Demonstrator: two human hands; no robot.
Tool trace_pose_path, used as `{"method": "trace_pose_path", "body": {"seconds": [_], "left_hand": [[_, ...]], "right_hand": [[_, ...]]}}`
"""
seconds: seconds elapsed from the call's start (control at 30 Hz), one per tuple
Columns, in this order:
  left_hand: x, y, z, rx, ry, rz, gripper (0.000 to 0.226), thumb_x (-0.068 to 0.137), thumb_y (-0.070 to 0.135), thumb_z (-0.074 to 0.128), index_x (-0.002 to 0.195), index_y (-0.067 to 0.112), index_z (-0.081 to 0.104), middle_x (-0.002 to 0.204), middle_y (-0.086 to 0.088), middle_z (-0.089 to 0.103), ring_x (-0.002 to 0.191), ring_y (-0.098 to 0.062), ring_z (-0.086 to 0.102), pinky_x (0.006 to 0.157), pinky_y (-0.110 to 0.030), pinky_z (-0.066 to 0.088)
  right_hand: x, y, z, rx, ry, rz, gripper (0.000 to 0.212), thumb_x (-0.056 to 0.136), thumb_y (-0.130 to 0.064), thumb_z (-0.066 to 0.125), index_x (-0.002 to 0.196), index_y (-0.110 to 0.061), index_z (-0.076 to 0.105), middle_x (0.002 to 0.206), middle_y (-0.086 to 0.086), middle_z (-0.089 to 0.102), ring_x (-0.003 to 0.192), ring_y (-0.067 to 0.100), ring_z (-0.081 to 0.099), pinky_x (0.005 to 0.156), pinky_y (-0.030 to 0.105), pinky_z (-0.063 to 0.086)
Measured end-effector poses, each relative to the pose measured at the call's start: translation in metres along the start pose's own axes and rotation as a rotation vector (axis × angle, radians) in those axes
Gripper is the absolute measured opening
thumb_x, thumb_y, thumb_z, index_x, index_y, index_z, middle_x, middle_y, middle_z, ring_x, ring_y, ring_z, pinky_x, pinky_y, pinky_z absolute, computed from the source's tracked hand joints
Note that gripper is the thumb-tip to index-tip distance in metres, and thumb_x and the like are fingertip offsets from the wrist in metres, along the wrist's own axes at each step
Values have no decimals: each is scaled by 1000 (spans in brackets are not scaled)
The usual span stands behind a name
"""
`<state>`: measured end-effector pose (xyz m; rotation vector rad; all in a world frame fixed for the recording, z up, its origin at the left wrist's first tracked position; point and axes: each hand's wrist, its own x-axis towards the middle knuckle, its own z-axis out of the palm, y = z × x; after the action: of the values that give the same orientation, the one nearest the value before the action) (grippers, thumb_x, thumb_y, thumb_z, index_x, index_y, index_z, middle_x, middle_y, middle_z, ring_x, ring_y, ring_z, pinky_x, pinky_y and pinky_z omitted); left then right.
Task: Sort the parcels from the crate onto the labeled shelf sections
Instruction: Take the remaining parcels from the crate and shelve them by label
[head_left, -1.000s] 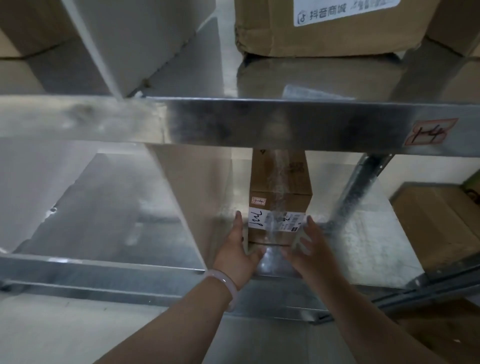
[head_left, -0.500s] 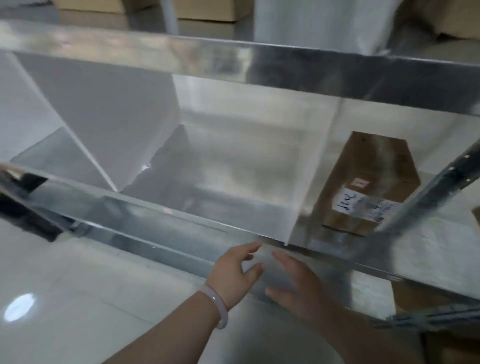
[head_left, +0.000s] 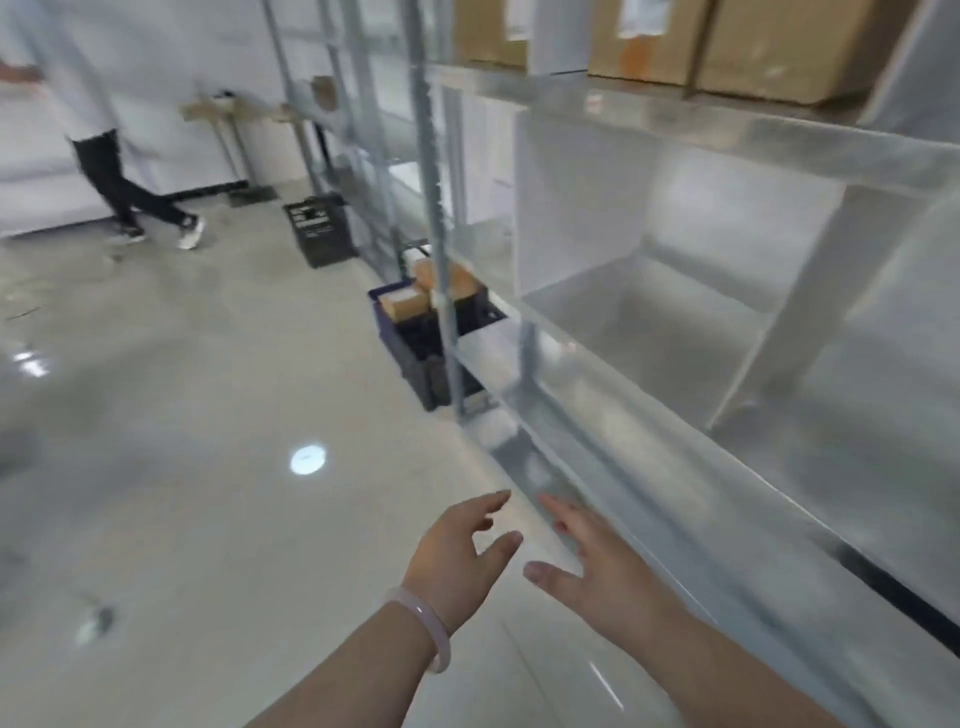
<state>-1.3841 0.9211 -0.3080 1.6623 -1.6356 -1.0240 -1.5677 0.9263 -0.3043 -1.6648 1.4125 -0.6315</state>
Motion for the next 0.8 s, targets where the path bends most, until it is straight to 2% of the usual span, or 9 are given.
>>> {"method": "trace_pose_path", "body": {"seconds": [0.13,0.33,0.43,0.57,0.7,0.8], "left_hand": [[13,-42,-64,-59,155,-99,44,89,33,67,130,43,54,127,20,56,108,8,56,98,-23,45],[58,-80,-109,-98,245,-180,44,88,36,68,129,45,54,127,20,55,110,8,55,100,-24,46],[103,-90,-127,-90,273,-195,44,89,36,67,129,46,53,127,20,55,110,8,55,100,-26,46],[171,-94,-155,-79,308,-230,44,89,36,67,129,47,52,127,21,54,109,8,55,99,-25,47],[236,-86,-198,-70,370,-237,45,89,35,67,129,49,50,126,24,53,109,9,55,100,-24,46],[281,-92,-236,-92,415,-244,45,89,35,66,129,49,50,125,25,52,109,10,54,100,-24,45]], "right_hand": [[58,-39,46,-7,-99,-46,71,83,-41,73,142,-49,34,142,-26,39,129,-9,38,112,28,34],[149,-51,87,-9,-177,-93,77,78,-51,73,139,-60,27,142,-29,38,129,-9,38,110,35,39],[201,-56,93,11,-221,-140,73,78,-52,72,131,-69,26,141,-31,37,130,-9,37,111,34,37],[285,-65,90,2,-271,-176,71,81,-49,71,134,-63,25,145,-26,35,133,-2,37,112,34,36],[369,-94,86,13,-324,-236,69,82,-49,71,131,-62,25,141,-25,36,131,-1,40,110,31,36],[431,-124,100,9,-338,-273,72,82,-50,70,136,-59,24,142,-23,37,129,-2,41,109,32,37]]}}
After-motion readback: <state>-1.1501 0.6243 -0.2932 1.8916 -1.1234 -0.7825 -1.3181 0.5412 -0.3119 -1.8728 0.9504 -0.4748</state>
